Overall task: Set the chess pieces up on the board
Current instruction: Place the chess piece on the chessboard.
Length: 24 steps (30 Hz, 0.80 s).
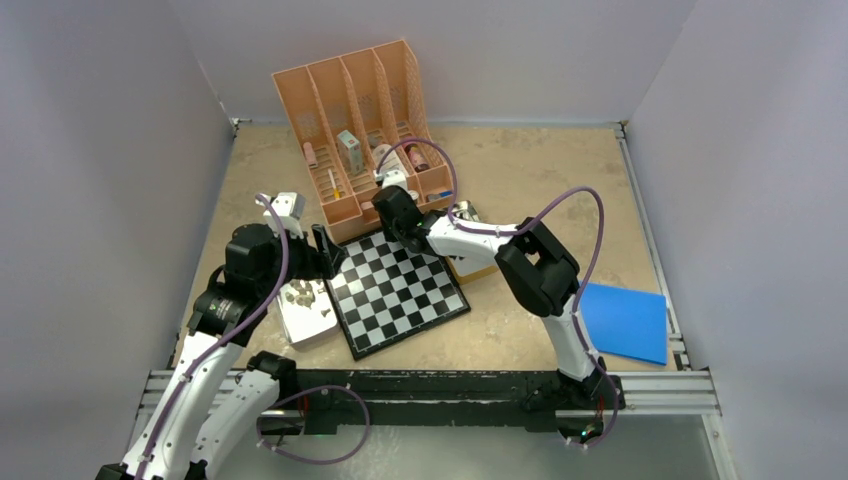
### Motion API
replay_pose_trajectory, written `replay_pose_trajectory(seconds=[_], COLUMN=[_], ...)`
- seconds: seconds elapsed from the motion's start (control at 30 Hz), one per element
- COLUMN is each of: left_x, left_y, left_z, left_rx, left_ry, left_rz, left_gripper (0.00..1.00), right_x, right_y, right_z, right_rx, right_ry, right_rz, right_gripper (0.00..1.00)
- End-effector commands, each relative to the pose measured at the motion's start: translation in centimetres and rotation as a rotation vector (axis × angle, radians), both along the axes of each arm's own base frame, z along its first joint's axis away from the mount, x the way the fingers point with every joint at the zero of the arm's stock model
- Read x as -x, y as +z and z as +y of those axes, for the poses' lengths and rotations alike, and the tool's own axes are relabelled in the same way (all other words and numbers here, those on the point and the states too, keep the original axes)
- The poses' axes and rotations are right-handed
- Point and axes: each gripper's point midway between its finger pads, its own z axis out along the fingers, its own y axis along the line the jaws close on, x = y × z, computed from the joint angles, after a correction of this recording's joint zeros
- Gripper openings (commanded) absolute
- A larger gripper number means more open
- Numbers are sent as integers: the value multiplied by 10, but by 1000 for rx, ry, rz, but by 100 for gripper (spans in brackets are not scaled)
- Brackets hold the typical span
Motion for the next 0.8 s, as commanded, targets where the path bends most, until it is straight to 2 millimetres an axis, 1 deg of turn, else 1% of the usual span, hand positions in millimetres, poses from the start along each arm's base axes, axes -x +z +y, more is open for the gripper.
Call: replay_pose_trajectory(seconds=[0.0, 0.27, 0.57, 0.77], left_x=[-3, -4, -4, -4], left_y=[8, 6, 5, 5], left_z=[1, 1, 2, 2], left_rx=[13, 12, 10, 11], left_ry=[14, 14, 20, 19], left_rz=[-33, -25, -23, -21], left_gripper=[69, 69, 69, 69], right_x=[-2, 0, 4, 5], right_y=[23, 20, 17, 14], right_z=[16, 14, 18, 17], right_rx=[-58, -58, -74, -74], right_ry=[27, 25, 36, 34], right_rz=[-23, -14, 2, 14], right_gripper=[19, 20, 30, 33])
